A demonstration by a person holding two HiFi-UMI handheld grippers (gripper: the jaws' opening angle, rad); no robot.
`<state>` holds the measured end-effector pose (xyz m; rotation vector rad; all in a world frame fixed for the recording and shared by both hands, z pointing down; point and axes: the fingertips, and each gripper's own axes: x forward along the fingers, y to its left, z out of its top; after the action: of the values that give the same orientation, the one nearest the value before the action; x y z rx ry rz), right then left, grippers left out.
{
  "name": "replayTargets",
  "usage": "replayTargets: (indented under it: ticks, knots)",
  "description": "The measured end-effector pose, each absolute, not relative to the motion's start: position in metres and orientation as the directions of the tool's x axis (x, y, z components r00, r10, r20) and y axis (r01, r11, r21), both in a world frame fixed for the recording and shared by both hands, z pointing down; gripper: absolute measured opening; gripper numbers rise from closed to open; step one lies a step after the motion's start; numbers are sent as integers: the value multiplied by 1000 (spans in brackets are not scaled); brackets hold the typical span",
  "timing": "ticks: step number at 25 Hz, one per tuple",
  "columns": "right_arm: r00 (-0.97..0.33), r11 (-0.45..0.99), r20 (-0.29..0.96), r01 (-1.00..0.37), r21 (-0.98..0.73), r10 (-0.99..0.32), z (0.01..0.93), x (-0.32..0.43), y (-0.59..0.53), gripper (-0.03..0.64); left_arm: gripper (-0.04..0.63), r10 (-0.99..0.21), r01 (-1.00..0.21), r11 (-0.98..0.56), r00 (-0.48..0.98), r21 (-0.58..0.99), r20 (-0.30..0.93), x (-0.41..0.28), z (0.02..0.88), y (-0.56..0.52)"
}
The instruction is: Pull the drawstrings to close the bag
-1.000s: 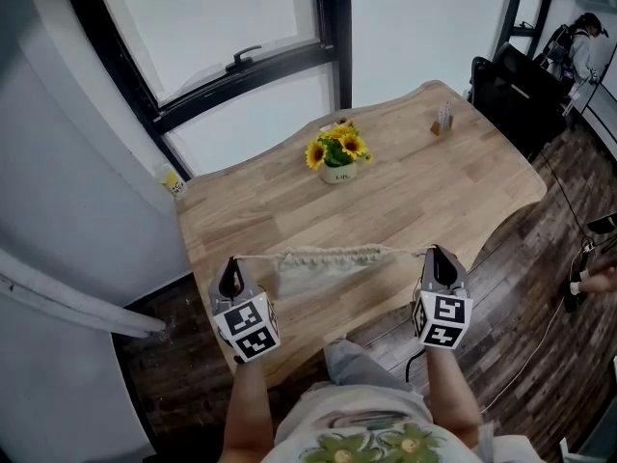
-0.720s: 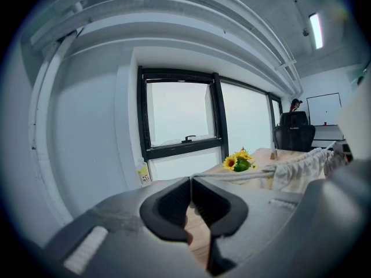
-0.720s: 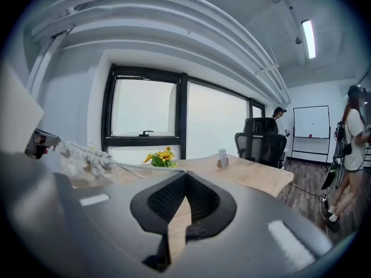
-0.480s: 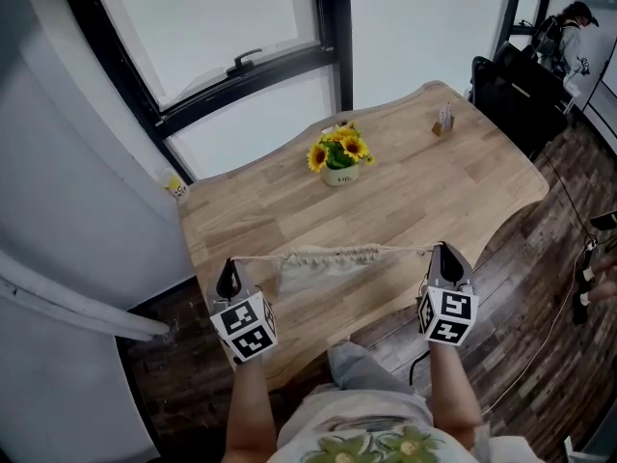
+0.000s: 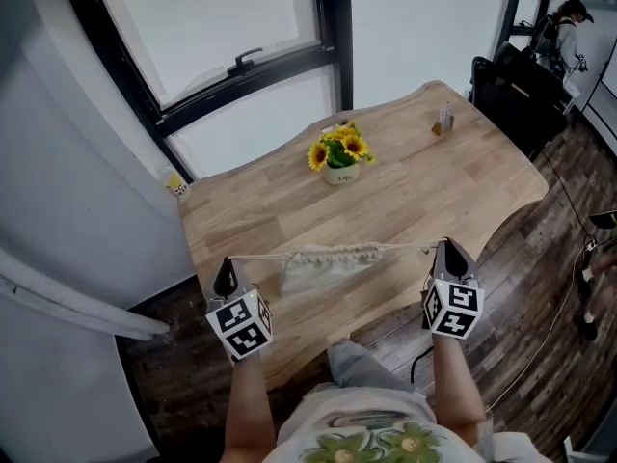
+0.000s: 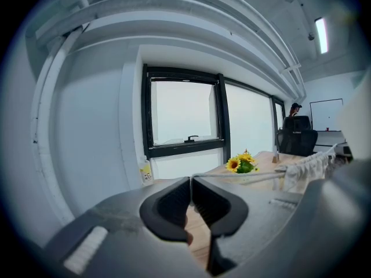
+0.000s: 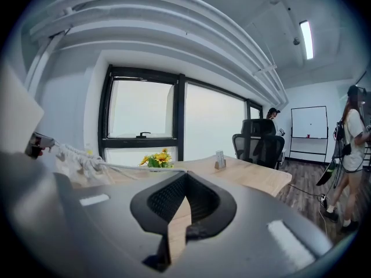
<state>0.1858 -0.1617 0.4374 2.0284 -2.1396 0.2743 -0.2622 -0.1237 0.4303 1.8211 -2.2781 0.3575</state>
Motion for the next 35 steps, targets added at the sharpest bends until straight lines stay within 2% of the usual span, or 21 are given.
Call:
replayTargets:
  ticks: [4, 14, 29, 35]
  knots:
    - [-48, 40, 281, -999, -36, -959, 444, 190, -162, 3, 20, -918, -970, 241, -235, -23, 318, -272, 433, -121]
    - [-22, 15, 267, -999, -31, -964, 442, 199, -162, 3, 20, -911, -960, 265, -279, -87, 304, -274, 432, -126]
    - [-7, -14, 269, -997, -76, -963, 447, 214, -162, 4, 21, -901, -951, 305, -306, -55, 306, -288, 434, -122]
    - [-8, -35, 269, -987, -157, -963, 445, 221, -159, 3, 32, -903, -948, 315, -313, -42, 295, -299, 427, -116]
